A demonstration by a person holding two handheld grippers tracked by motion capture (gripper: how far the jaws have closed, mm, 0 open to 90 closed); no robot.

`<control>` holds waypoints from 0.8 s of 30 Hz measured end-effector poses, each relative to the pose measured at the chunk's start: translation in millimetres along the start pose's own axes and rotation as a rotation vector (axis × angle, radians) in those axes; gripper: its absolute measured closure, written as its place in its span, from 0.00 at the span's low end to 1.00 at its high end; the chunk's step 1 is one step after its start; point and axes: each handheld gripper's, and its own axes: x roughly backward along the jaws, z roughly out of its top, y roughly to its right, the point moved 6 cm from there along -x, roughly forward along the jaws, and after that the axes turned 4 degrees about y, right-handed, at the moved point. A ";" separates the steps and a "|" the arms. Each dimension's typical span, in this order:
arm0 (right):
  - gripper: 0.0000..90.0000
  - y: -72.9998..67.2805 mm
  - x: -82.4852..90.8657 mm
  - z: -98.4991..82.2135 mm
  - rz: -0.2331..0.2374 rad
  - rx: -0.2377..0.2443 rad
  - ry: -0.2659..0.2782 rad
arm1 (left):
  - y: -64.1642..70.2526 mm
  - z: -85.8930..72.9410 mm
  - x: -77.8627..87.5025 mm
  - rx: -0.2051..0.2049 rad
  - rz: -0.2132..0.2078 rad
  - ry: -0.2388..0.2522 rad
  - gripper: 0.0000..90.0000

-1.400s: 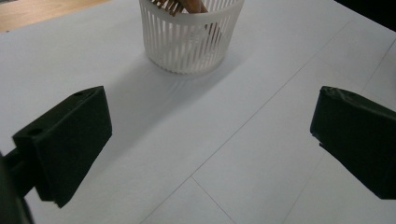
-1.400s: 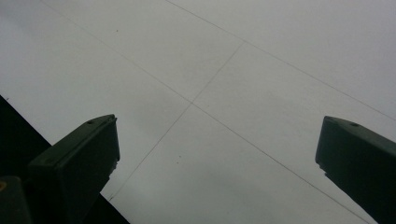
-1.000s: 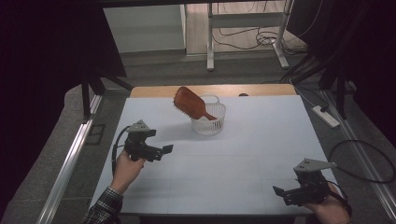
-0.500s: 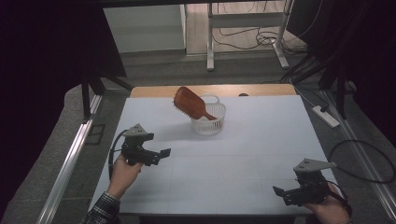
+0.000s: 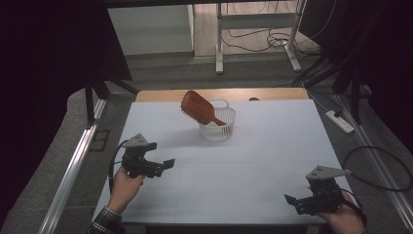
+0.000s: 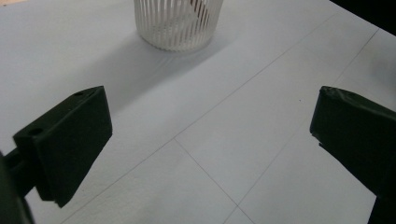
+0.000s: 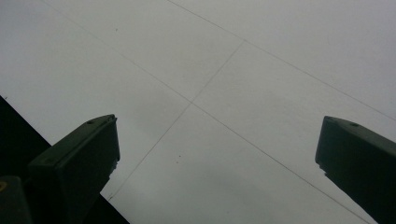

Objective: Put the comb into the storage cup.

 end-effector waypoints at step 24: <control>0.00 0.3 0.2 0.1 -0.004 0.002 0.001 | 3.0 -18.2 24.0 0.030 0.012 0.000 0.00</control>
